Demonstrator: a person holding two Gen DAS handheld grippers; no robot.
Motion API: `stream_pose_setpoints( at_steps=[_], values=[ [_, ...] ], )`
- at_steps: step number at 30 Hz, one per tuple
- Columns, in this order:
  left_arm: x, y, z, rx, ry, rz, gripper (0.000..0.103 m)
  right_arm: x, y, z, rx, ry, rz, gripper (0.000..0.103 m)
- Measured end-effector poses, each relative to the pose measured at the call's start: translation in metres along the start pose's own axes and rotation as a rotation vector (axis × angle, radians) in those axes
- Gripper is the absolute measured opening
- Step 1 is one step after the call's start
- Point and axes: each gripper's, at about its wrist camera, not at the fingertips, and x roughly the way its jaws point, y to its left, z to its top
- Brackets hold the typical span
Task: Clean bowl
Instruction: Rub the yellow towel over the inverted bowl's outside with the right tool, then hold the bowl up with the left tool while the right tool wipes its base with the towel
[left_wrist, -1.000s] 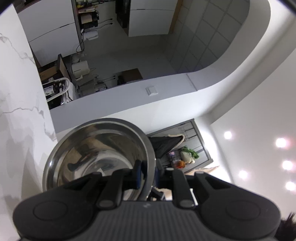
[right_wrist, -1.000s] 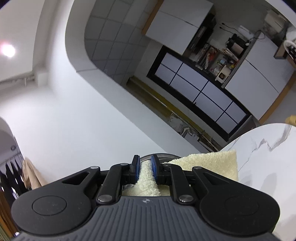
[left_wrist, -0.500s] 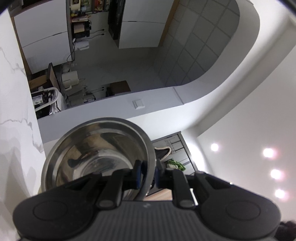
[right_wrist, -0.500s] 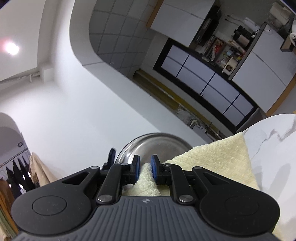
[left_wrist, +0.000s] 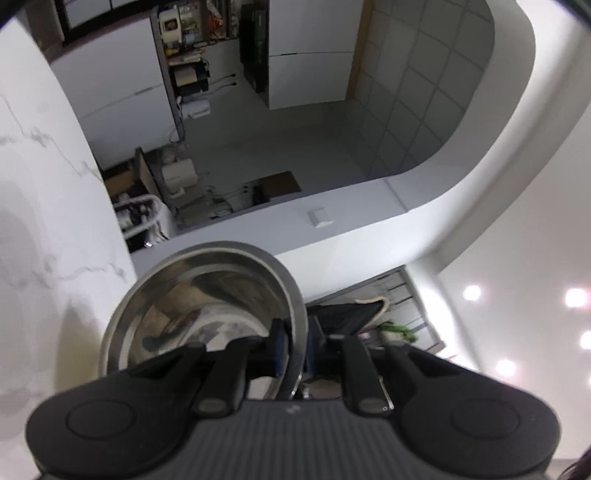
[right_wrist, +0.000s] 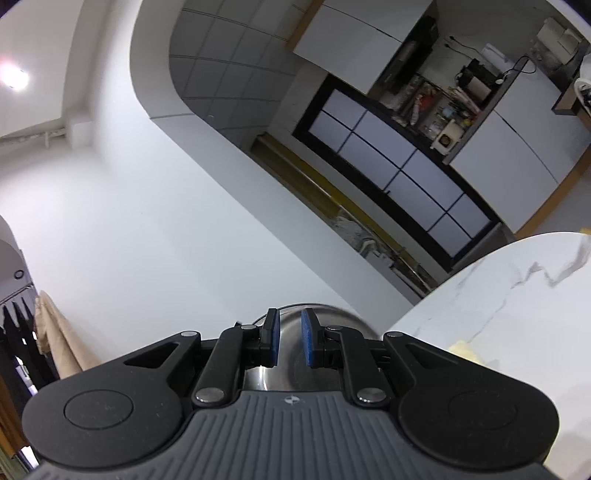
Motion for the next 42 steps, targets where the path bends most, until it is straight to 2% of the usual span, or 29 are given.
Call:
stream_pose_setpoints(
  at_steps=[3,6,7,10,11,17,22,29,30,31,32,34,38,42],
  values=[
    [-0.007,-0.001,0.002,0.009,-0.006,0.01,0.012,0.002,0.002,-0.002,-0.015,0.024,-0.017,0.015],
    [-0.012,-0.007,0.005,0.038,-0.009,0.029,0.012,0.005,0.005,-0.003,-0.04,0.051,-0.078,0.018],
    [-0.014,-0.008,0.005,0.049,-0.008,0.04,0.012,0.006,0.007,-0.003,-0.062,0.065,-0.108,0.023],
    [-0.018,-0.01,0.006,0.066,-0.009,0.061,0.012,0.01,0.012,-0.003,-0.127,0.108,-0.196,0.052],
    [-0.02,-0.01,0.007,0.071,-0.012,0.07,0.012,0.011,0.013,-0.004,-0.144,0.122,-0.218,0.057],
    [-0.027,-0.013,0.009,0.099,-0.026,0.11,0.011,0.019,0.018,-0.011,-0.249,0.228,-0.322,0.072],
    [-0.032,-0.014,0.01,0.119,-0.025,0.147,0.011,0.037,0.024,-0.021,-0.34,0.387,-0.38,0.075],
    [-0.031,-0.012,0.009,0.12,-0.017,0.151,0.011,0.054,0.026,-0.046,-0.451,0.575,-0.456,0.074],
    [-0.032,-0.011,0.009,0.12,-0.016,0.15,0.011,0.056,0.027,-0.047,-0.468,0.585,-0.463,0.072],
    [-0.031,-0.011,0.009,0.119,-0.013,0.148,0.011,0.057,0.028,-0.05,-0.494,0.592,-0.468,0.06],
    [-0.03,-0.011,0.008,0.118,-0.009,0.145,0.011,0.057,0.029,-0.05,-0.5,0.592,-0.467,0.042],
    [-0.03,-0.008,0.008,0.109,-0.004,0.132,0.011,0.056,0.029,-0.049,-0.51,0.593,-0.469,0.029],
    [-0.026,-0.005,0.007,0.091,0.0,0.105,0.011,0.051,0.026,-0.045,-0.457,0.575,-0.431,0.021],
    [-0.018,-0.002,0.004,0.067,0.002,0.065,0.011,0.045,0.03,-0.033,-0.365,0.474,-0.363,0.02]
  ],
)
